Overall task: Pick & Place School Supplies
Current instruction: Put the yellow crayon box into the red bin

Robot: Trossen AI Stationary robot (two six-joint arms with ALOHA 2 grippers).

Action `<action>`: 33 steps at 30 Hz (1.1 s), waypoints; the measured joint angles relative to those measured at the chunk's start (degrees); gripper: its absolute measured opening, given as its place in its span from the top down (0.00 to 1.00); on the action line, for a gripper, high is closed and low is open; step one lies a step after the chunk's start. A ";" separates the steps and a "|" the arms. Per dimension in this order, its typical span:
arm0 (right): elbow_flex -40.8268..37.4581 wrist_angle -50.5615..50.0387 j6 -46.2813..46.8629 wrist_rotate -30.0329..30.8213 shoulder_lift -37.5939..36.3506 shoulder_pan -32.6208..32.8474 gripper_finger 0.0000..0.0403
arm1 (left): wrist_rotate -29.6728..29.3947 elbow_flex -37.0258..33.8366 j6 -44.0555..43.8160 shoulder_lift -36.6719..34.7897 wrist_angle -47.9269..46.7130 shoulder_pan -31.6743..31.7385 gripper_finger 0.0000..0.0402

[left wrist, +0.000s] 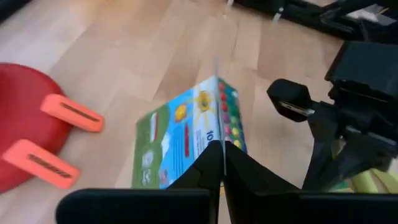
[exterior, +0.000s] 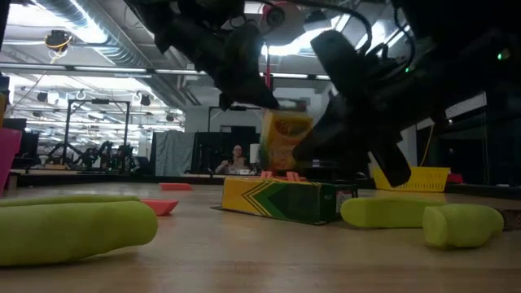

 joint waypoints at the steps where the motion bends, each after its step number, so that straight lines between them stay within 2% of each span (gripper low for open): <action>1: 0.00 -0.06 0.00 0.08 -0.42 0.22 1.00 | 1.45 0.00 0.48 -1.28 -1.10 0.85 0.99; 8: 0.00 -1.40 1.78 2.90 -2.49 2.28 1.00 | 7.83 0.00 2.75 -14.03 -19.05 2.16 0.99; 16: 0.00 -1.95 3.10 4.52 -3.58 3.26 1.00 | 9.26 0.01 -6.43 -32.99 -33.86 -3.32 0.99; 25: 0.00 -1.75 4.57 3.05 -3.58 3.25 1.00 | 2.65 0.02 -18.87 -46.12 -42.69 -16.66 0.99; 33: 0.00 -1.52 7.15 2.34 -3.58 3.25 1.00 | -1.51 0.02 -29.59 -51.99 -44.14 -29.78 0.99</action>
